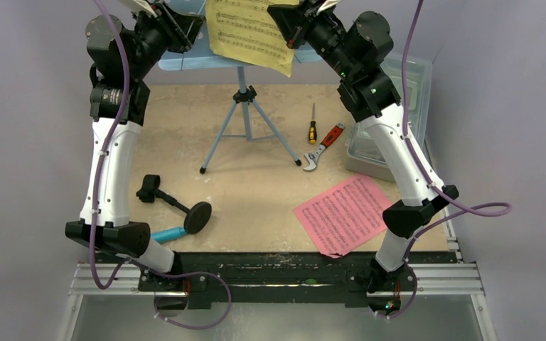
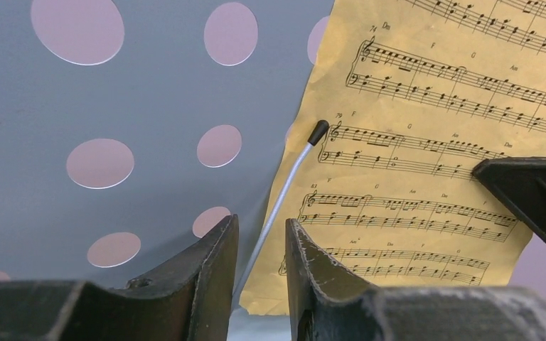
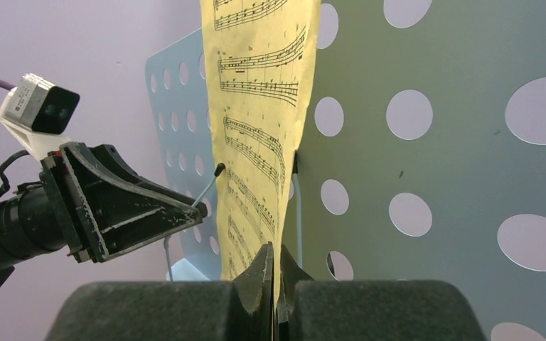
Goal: Set up the instrument practice props
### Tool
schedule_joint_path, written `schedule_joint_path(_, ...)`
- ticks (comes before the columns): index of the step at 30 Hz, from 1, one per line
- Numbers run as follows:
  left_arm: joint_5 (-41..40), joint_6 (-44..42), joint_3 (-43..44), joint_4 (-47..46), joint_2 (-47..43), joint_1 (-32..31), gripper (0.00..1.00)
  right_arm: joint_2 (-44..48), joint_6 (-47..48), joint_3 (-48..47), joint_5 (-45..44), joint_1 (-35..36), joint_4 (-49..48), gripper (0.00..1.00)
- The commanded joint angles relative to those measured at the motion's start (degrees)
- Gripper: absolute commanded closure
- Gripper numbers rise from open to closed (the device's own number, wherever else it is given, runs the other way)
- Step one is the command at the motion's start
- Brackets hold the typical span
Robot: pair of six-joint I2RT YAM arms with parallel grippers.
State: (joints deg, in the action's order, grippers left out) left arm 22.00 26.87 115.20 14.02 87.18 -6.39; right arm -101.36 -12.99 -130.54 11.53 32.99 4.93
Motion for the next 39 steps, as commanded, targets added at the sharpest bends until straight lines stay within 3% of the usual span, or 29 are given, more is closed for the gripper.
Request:
schedule_joint_path(1, 2.0, -0.3, 2.2, -0.7, 1.0, 0.2, 0.72, 0.6, 0.2, -1.4, 0.2, 0.2, -2.7, 1.0)
schedule_joint_path(12, 1.6, -1.1, -0.9, -5.9, -1.7, 0.2, 1.0, -0.3, 0.7, -1.9, -0.1, 1.0, -3.9, 1.0)
schedule_joint_path(25, -5.9, -4.4, -18.3, -22.4, -13.7, 0.2, 1.0, -2.7, 3.7, -3.0, 4.6, 2.0, -7.8, 1.0)
schedule_joint_path(39, -5.5, -4.6, -19.9, -23.7, -14.6, 0.2, 1.0, -11.2, 6.3, -11.0, 11.6, 6.3, -11.2, 1.0)
